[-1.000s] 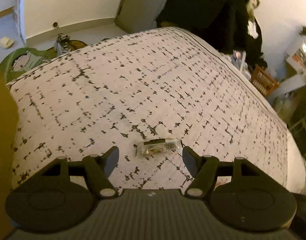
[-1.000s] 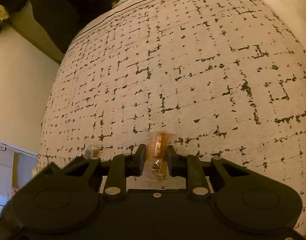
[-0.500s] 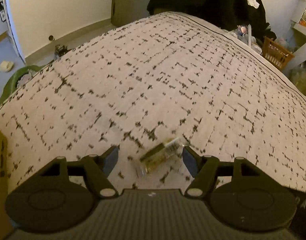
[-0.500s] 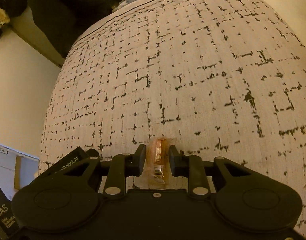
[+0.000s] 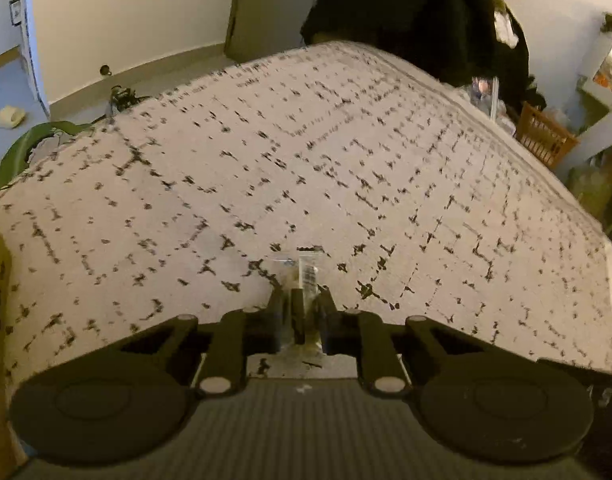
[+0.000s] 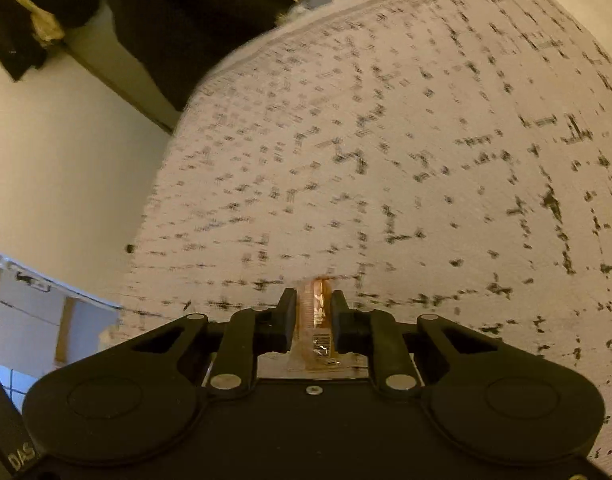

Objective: Organize snacks
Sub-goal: 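Grasp the orange-wrapped bar with the right tool while the left tool grasps the clear wrapped item, then carry the orange bar and clear item over the box with both tools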

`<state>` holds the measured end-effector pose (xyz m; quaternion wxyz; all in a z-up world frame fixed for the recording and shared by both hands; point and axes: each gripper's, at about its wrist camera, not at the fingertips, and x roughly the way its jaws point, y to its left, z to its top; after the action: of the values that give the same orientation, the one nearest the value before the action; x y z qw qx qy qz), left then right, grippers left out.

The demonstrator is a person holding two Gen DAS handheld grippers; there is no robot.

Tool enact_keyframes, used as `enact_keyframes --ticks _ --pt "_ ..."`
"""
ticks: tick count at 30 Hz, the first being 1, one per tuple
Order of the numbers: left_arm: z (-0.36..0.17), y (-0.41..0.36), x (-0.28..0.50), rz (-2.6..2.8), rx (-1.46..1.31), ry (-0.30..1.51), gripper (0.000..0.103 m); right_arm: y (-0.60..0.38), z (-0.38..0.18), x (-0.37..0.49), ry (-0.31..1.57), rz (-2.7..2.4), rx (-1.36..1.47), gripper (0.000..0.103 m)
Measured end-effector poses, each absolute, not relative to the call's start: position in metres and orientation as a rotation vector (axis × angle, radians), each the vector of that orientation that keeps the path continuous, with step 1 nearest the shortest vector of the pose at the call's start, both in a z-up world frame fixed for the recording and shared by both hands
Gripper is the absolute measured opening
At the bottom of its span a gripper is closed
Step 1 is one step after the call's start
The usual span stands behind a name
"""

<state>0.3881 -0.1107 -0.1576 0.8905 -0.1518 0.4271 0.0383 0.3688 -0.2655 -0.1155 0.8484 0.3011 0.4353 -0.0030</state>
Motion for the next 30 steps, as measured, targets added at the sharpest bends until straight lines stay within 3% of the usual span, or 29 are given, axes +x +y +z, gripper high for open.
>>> enact_keyframes --ticks 22,30 --pt "-0.055 -0.016 0.270 0.210 -0.384 0.698 0.016 -0.180 -0.036 0.327 0.781 0.357 0.571 0.018" --pt "-0.040 0.032 0.238 0.311 -0.414 0.665 0.016 -0.138 -0.016 0.305 0.704 0.473 0.473 0.018"
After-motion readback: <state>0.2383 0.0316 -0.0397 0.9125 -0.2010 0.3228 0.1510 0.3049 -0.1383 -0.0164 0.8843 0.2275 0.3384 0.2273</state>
